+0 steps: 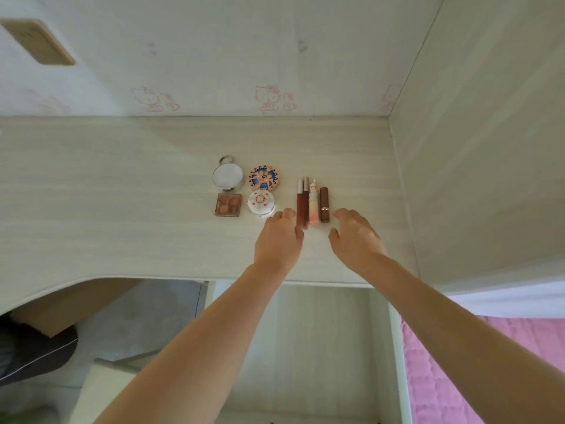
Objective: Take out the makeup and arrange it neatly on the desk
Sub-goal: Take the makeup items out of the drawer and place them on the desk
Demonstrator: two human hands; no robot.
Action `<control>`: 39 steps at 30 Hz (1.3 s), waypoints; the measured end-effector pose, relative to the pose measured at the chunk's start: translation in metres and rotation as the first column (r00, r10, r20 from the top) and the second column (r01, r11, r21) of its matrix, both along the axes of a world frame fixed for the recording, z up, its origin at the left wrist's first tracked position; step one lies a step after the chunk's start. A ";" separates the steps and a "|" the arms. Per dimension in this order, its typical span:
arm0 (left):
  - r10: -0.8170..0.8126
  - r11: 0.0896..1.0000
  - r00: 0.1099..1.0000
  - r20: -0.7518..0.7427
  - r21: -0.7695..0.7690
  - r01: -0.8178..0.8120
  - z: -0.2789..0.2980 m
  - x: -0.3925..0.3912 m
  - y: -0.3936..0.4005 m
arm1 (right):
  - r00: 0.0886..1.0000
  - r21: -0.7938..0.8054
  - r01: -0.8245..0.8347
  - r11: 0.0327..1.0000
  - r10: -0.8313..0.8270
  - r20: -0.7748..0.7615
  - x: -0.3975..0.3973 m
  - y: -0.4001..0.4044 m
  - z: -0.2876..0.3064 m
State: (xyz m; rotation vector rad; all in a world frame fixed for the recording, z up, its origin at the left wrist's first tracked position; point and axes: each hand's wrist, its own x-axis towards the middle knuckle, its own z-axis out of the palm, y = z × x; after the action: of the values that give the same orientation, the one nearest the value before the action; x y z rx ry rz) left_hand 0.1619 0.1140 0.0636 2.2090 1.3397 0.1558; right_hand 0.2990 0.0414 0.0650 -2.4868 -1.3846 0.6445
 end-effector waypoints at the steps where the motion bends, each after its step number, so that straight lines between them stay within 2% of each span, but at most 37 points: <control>1: -0.016 0.999 1.000 -0.005 0.041 0.017 0.000 -0.008 -0.008 | 0.998 0.020 -0.039 0.999 0.038 0.045 -0.005 -0.010 0.000; 5: -0.087 0.982 0.994 -0.061 0.165 0.096 -0.001 -0.045 -0.043 | 0.972 0.033 -0.173 0.984 0.165 0.167 -0.025 -0.050 0.000; 9: -0.135 0.968 0.985 -0.110 0.196 0.155 -0.011 -0.086 -0.082 | 0.955 0.103 -0.270 0.957 0.253 0.154 -0.051 -0.097 -0.005; 12: -0.143 0.969 0.977 -0.157 0.181 0.171 -0.022 -0.118 -0.116 | 0.947 0.082 -0.304 0.949 0.292 0.133 -0.075 -0.130 -0.018; 20: -0.270 0.961 0.892 -0.363 -0.040 0.274 -0.051 -0.198 -0.202 | 0.959 0.016 -0.266 0.964 0.263 0.106 -0.153 -0.218 -0.048; 27: -0.387 0.922 0.844 -0.371 -0.154 0.355 -0.071 -0.262 -0.252 | 0.970 -0.120 -0.208 0.971 0.220 0.104 -0.215 -0.282 -0.077; 32: -0.486 0.873 0.785 -0.383 -0.176 0.455 -0.086 -0.285 -0.269 | 0.957 -0.156 -0.197 0.968 0.224 0.186 -0.242 -0.313 -0.089; 39: -0.468 0.874 0.797 -0.381 -0.067 0.481 -0.105 -0.286 -0.273 | 0.933 -0.200 -0.222 0.954 0.267 0.240 -0.238 -0.319 -0.106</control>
State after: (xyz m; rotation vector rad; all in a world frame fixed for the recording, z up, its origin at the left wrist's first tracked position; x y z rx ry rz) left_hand -0.1242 -0.1587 -0.0417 2.6219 0.9111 -0.4757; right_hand 0.0607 -0.2774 -0.0414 -2.6326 -1.8337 0.5067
